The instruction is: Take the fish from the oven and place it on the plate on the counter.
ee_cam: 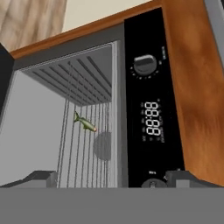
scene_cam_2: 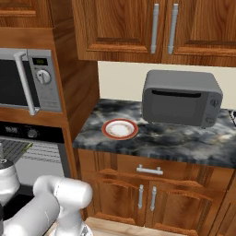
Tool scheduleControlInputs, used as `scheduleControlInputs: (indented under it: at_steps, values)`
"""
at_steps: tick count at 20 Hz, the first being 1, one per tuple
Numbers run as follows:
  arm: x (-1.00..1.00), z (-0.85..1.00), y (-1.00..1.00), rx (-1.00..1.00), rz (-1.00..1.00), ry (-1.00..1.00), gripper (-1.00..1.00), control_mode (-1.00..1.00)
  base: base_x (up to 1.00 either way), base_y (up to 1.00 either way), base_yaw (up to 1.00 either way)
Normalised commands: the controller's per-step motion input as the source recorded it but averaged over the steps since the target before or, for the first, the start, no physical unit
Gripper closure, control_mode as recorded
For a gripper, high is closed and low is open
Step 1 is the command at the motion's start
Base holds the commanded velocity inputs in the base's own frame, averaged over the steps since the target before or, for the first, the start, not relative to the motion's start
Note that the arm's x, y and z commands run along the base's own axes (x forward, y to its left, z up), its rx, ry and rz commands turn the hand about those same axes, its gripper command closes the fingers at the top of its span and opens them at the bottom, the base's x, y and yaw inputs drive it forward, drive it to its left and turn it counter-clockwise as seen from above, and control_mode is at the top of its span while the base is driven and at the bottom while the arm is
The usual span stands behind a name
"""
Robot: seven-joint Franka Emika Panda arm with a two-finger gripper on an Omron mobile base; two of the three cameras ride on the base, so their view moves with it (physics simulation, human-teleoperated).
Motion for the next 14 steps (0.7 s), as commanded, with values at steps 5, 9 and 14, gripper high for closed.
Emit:
scheduleControlInputs:
  at_steps: [5,9,14]
  values:
    - [0.26,-0.57,0.21,-0.01,-0.16,0.0,-1.0,-1.0,0.0,0.0,0.0]
    - [0.31,-0.54,0.26,0.0,-0.18,0.0,-1.0,-1.0,0.0,0.0,0.0]
    - [0.34,-0.37,0.18,0.0,-0.09,-0.04,-1.0,-1.0,0.0,0.0,0.0]
